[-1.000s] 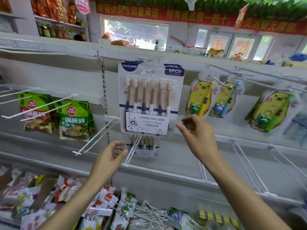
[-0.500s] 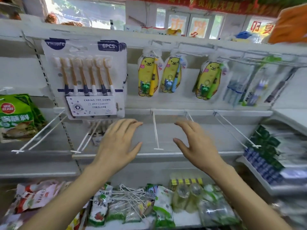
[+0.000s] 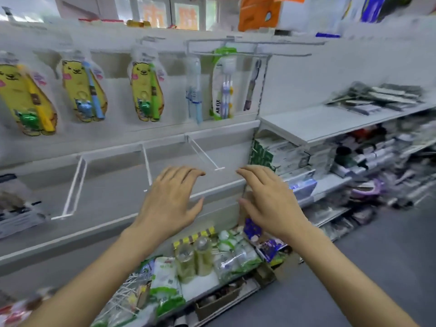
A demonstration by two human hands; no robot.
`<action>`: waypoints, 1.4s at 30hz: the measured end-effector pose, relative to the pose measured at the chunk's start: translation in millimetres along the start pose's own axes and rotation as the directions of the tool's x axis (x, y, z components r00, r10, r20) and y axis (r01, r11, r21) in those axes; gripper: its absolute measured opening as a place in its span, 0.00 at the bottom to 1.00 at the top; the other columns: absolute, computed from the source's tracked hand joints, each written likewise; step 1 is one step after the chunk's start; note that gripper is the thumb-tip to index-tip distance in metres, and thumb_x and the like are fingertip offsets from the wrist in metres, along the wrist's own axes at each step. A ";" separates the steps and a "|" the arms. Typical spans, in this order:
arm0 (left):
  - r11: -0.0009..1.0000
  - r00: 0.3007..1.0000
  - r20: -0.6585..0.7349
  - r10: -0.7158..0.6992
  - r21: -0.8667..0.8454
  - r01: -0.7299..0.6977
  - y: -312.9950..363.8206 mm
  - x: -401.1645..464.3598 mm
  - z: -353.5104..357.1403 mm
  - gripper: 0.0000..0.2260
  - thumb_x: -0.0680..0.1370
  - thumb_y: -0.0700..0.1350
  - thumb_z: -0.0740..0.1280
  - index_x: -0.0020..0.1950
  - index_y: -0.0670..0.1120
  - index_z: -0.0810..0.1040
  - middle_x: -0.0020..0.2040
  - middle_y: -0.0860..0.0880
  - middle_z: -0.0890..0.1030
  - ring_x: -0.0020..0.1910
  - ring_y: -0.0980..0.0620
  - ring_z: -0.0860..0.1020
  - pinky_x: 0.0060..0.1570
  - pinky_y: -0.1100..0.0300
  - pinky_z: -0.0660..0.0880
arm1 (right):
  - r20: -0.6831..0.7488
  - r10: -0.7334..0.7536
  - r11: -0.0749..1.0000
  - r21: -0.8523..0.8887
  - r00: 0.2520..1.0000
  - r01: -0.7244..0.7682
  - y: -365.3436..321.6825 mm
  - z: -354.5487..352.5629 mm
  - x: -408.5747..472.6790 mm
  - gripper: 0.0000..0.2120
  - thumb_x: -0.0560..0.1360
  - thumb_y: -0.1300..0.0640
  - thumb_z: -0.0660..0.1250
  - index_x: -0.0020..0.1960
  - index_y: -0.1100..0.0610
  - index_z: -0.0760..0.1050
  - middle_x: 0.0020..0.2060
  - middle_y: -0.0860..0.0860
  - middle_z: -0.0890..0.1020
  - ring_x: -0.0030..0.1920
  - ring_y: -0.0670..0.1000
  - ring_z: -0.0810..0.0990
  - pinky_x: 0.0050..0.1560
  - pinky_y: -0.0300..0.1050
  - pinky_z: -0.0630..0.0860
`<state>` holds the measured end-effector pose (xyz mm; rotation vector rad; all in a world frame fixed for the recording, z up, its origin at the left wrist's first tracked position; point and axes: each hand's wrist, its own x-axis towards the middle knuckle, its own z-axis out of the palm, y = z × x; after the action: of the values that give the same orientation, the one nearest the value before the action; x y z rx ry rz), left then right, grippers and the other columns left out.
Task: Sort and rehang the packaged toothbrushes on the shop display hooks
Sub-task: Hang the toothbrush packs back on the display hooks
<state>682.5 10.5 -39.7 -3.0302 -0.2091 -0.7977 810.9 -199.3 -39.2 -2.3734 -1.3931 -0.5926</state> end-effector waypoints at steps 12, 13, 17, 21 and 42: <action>0.981 0.990 0.015 0.143 -0.132 -0.139 200.8 125.9 83.2 0.23 0.75 0.55 0.65 0.68 0.50 0.71 0.64 0.50 0.75 0.62 0.48 0.74 0.63 0.51 0.71 | 0.037 0.182 0.978 -0.106 0.983 -0.177 201.0 -67.5 -90.6 0.27 0.76 0.48 0.69 0.72 0.58 0.70 0.67 0.53 0.76 0.67 0.56 0.74 0.67 0.51 0.71; 0.978 0.987 0.014 0.162 -0.136 -0.159 213.0 134.9 89.6 0.23 0.75 0.55 0.66 0.68 0.50 0.71 0.65 0.50 0.75 0.63 0.48 0.74 0.65 0.51 0.71 | 0.030 0.198 0.975 -0.113 0.980 -0.194 214.2 -71.7 -95.9 0.27 0.76 0.48 0.70 0.72 0.58 0.70 0.67 0.53 0.76 0.67 0.56 0.74 0.67 0.50 0.71; 0.958 0.972 0.010 0.235 -0.170 -0.230 255.0 174.0 116.0 0.23 0.74 0.55 0.66 0.68 0.50 0.72 0.64 0.49 0.76 0.63 0.47 0.74 0.66 0.51 0.69 | 0.028 0.276 0.954 -0.128 0.961 -0.270 263.9 -83.4 -112.9 0.28 0.77 0.48 0.69 0.72 0.58 0.69 0.68 0.52 0.75 0.68 0.54 0.71 0.69 0.43 0.63; 0.938 0.959 0.015 0.282 -0.215 -0.273 287.7 217.9 144.3 0.23 0.74 0.54 0.65 0.68 0.49 0.72 0.65 0.50 0.76 0.64 0.48 0.73 0.67 0.52 0.67 | 0.004 0.336 0.934 -0.130 0.942 -0.333 311.3 -87.0 -120.2 0.28 0.76 0.48 0.70 0.72 0.57 0.70 0.68 0.52 0.75 0.68 0.54 0.71 0.70 0.47 0.66; 0.936 0.959 -0.003 0.283 -0.218 -0.277 360.2 510.6 311.4 0.22 0.75 0.52 0.66 0.68 0.49 0.73 0.63 0.49 0.76 0.61 0.47 0.74 0.65 0.53 0.66 | 0.044 0.420 0.902 -0.134 0.907 -0.411 628.9 -36.6 -3.1 0.28 0.79 0.48 0.68 0.75 0.56 0.67 0.71 0.50 0.72 0.72 0.52 0.68 0.72 0.50 0.67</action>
<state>1321.7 -270.2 -48.9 -3.1640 0.3263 -0.8004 1356.1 -514.7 -51.7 -2.7014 -0.8454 -0.4862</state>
